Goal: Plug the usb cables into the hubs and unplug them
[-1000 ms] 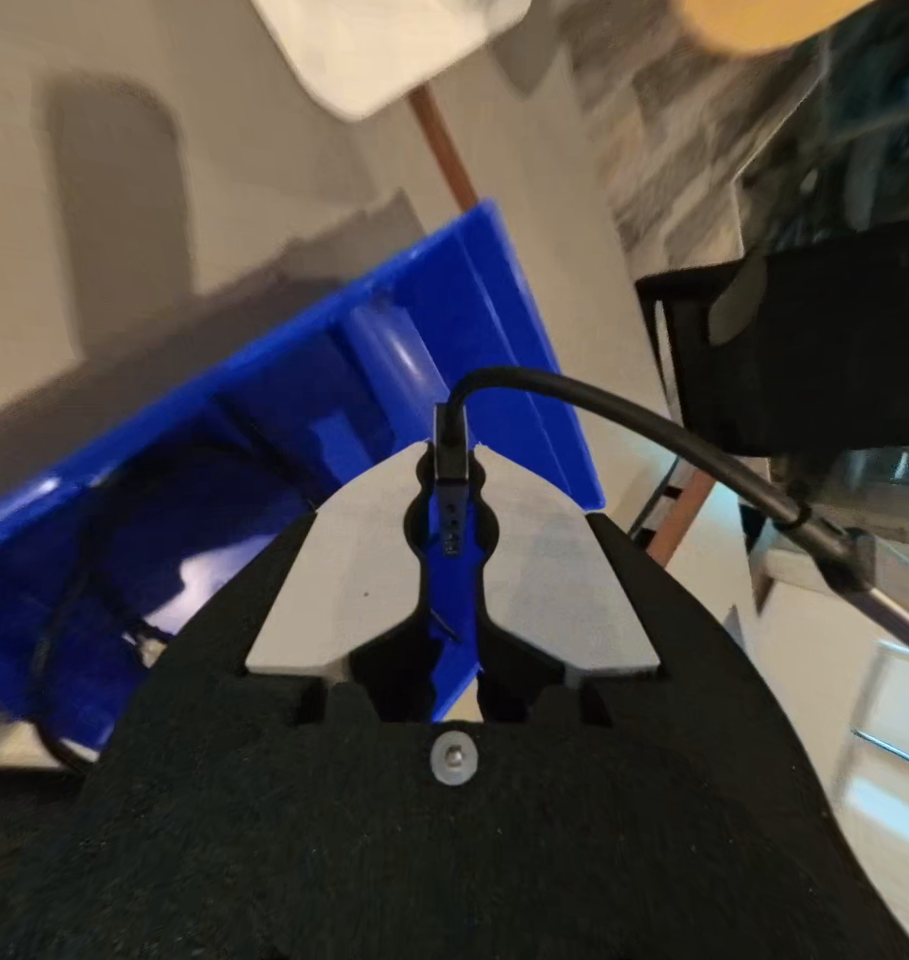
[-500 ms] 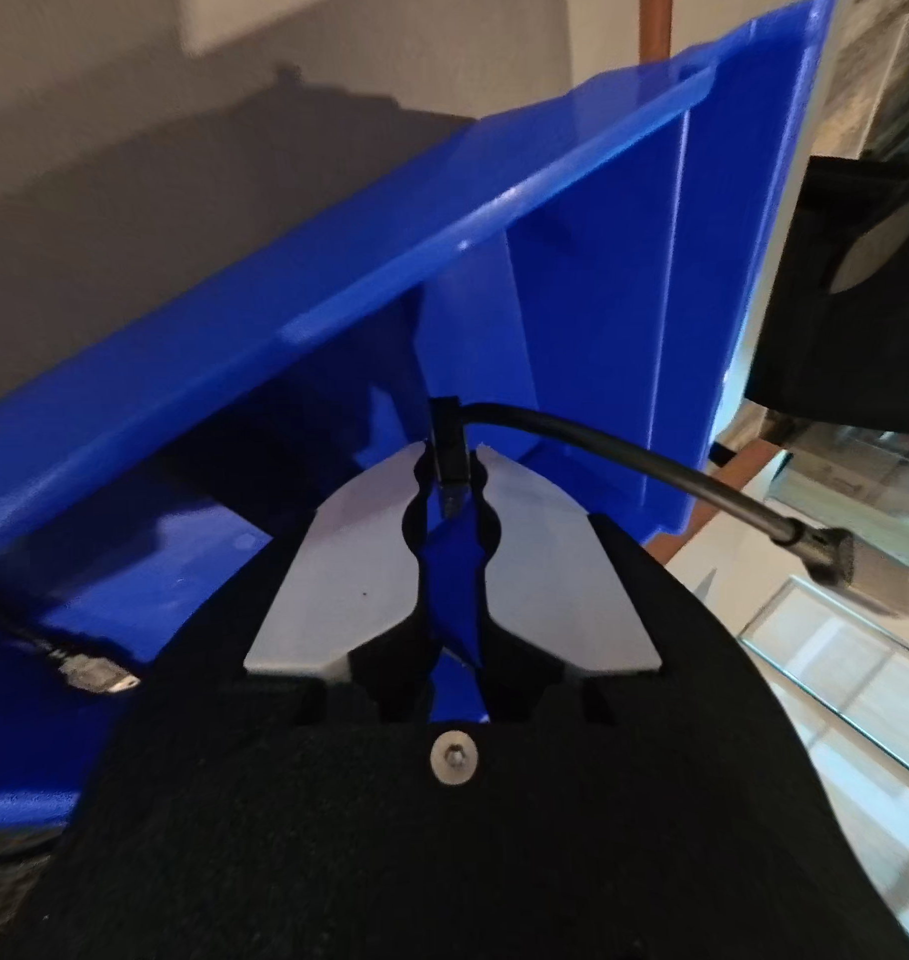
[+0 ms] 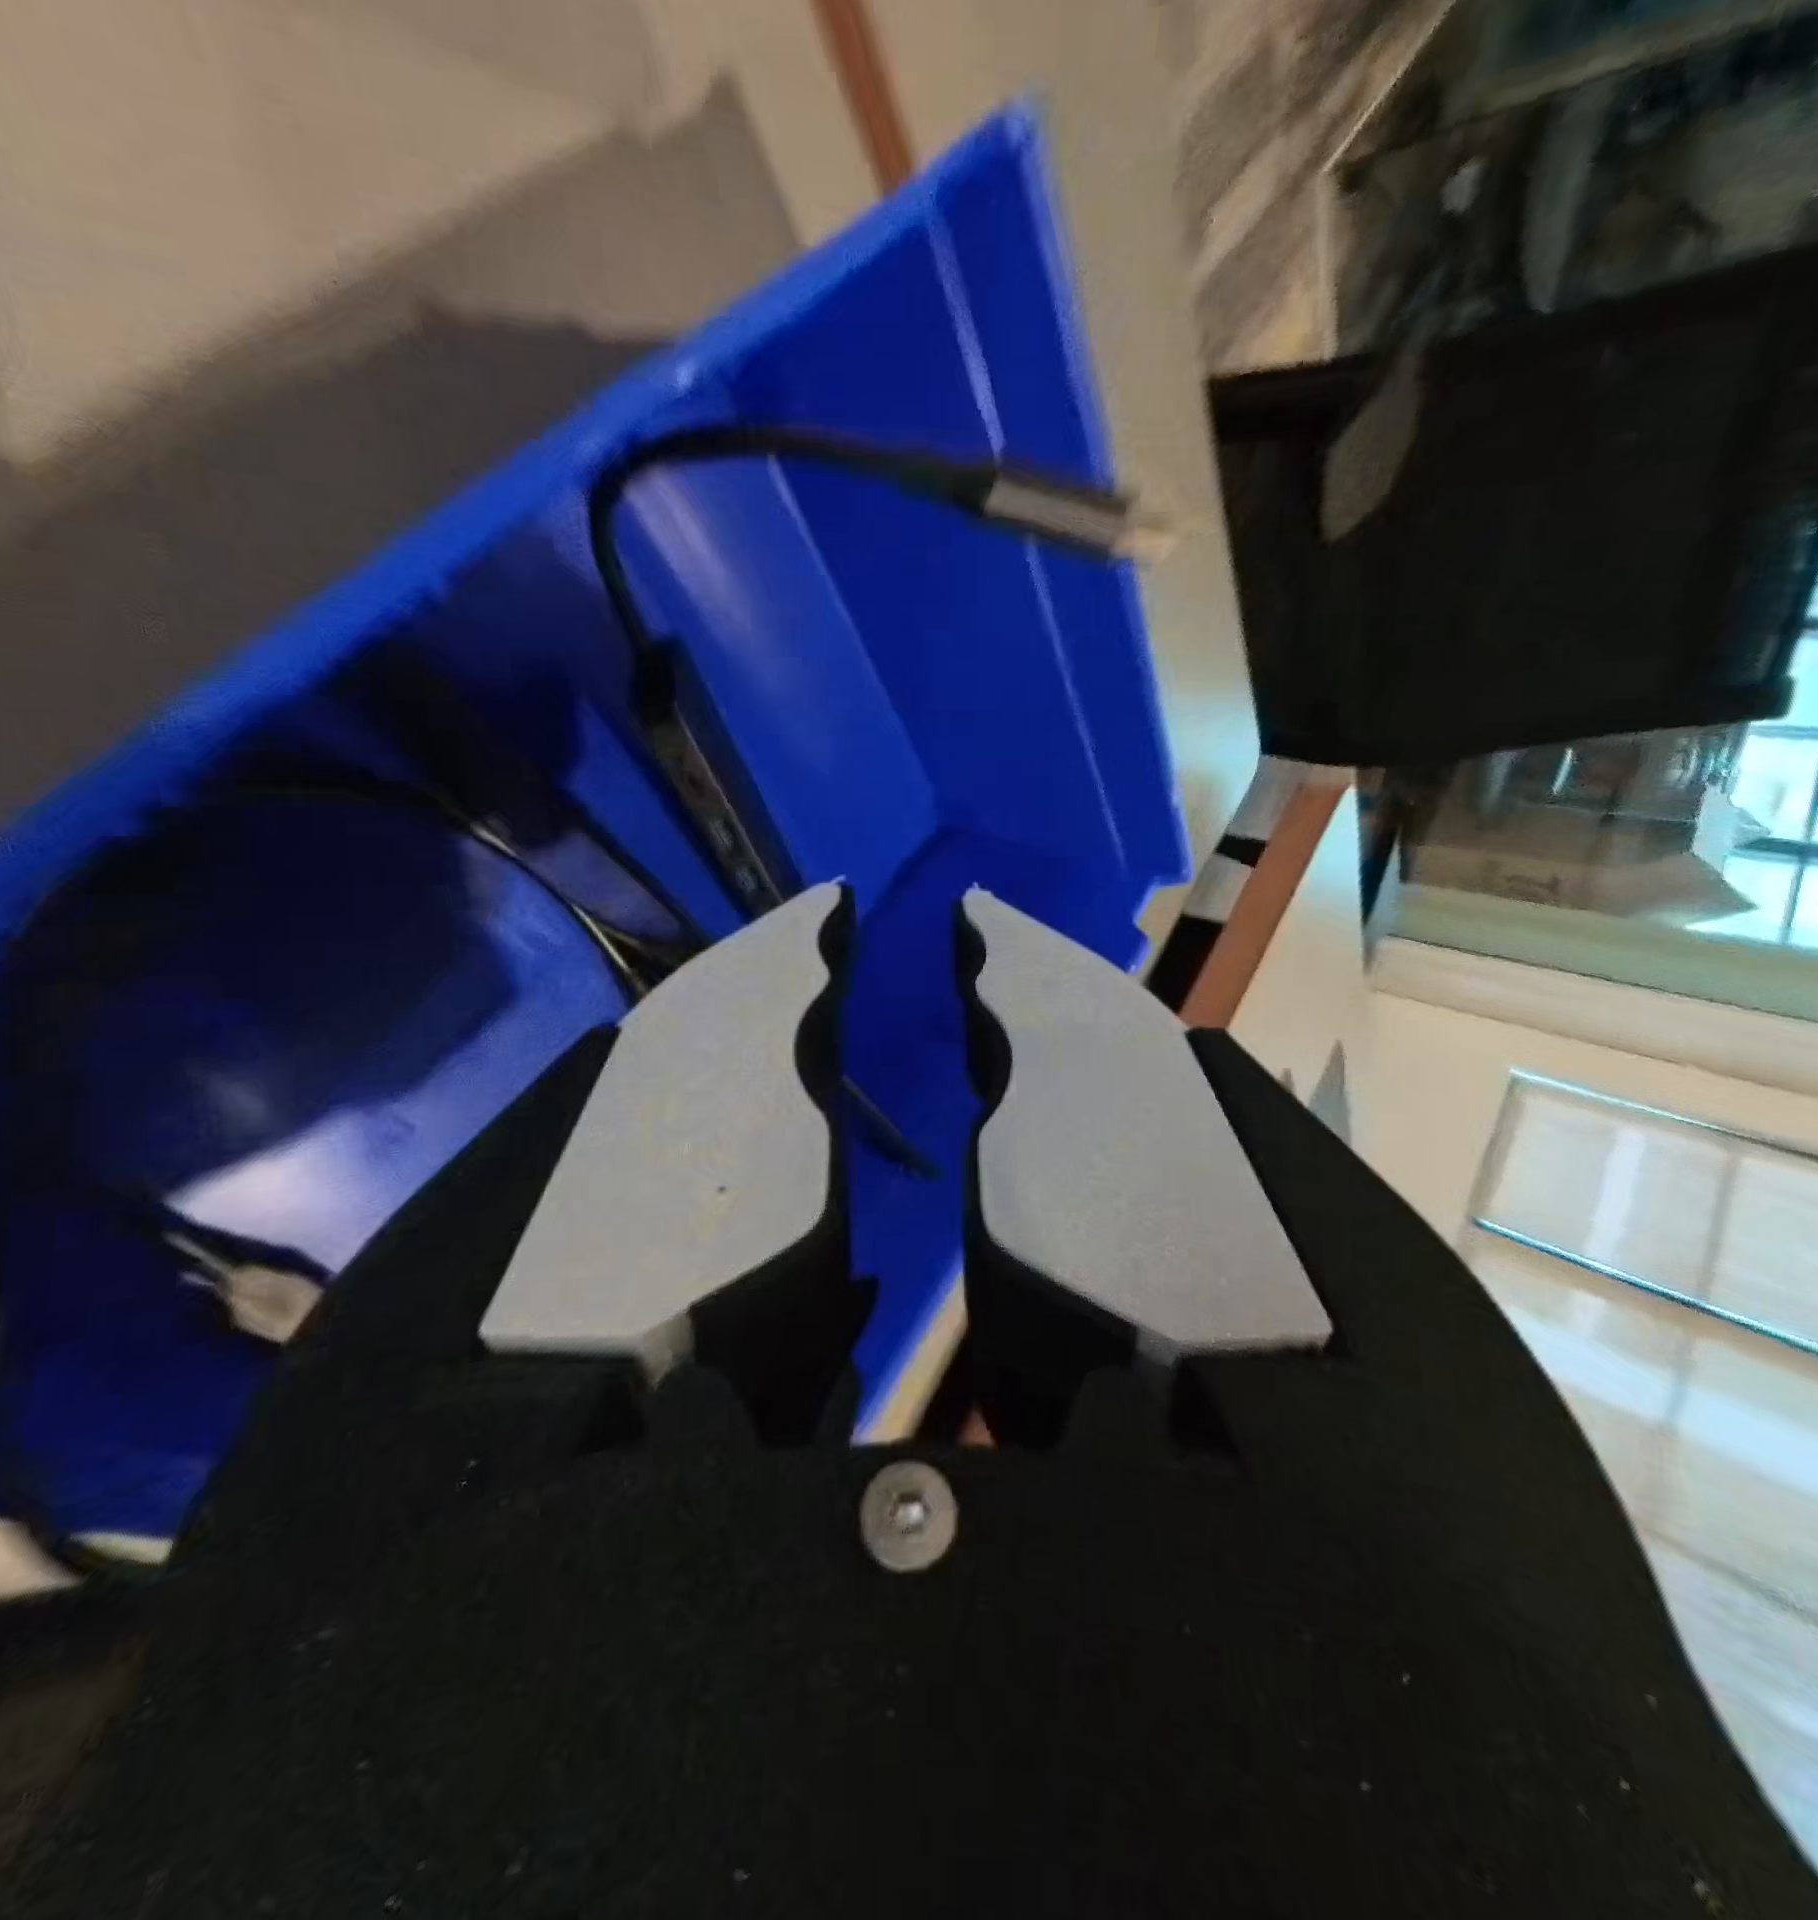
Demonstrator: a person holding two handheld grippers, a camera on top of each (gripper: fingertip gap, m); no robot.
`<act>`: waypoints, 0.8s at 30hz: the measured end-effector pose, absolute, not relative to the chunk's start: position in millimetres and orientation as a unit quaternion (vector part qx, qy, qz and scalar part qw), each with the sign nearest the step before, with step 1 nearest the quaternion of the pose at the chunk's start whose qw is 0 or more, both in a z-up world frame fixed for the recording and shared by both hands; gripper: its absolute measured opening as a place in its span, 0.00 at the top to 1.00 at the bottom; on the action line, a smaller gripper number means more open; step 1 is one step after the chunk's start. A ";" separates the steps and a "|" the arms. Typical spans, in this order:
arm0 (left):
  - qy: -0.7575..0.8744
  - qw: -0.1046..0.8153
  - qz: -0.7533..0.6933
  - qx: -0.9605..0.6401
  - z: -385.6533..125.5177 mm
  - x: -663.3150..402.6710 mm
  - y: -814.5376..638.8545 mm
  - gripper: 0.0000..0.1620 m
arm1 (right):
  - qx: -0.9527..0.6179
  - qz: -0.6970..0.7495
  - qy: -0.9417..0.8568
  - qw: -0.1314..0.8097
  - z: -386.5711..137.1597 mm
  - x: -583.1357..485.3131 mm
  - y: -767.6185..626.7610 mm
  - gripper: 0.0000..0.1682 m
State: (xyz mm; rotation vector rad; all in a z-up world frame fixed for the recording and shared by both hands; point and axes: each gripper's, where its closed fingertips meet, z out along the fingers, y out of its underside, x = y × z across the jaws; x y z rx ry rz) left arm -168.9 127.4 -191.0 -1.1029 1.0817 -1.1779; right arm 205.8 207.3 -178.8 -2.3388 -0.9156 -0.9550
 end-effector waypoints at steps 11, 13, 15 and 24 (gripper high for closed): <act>0.436 0.592 -0.482 -0.477 -188.2 -172.6 138.0 0.83 | -0.751 -0.001 -0.287 0.594 -139.2 -48.2 112.6 0.96; 0.433 0.594 -0.480 -0.479 -188.0 -173.1 139.6 0.83 | -0.745 0.027 -0.268 0.611 -159.0 -61.0 107.1 0.95; 0.430 0.595 -0.478 -0.483 -188.3 -173.3 141.4 0.83 | -0.740 0.042 -0.256 0.621 -182.4 -65.4 106.8 0.93; 0.424 0.616 -0.406 -0.526 -194.2 -174.0 155.9 0.87 | -0.730 0.040 -0.234 0.641 -207.7 -61.7 108.2 0.91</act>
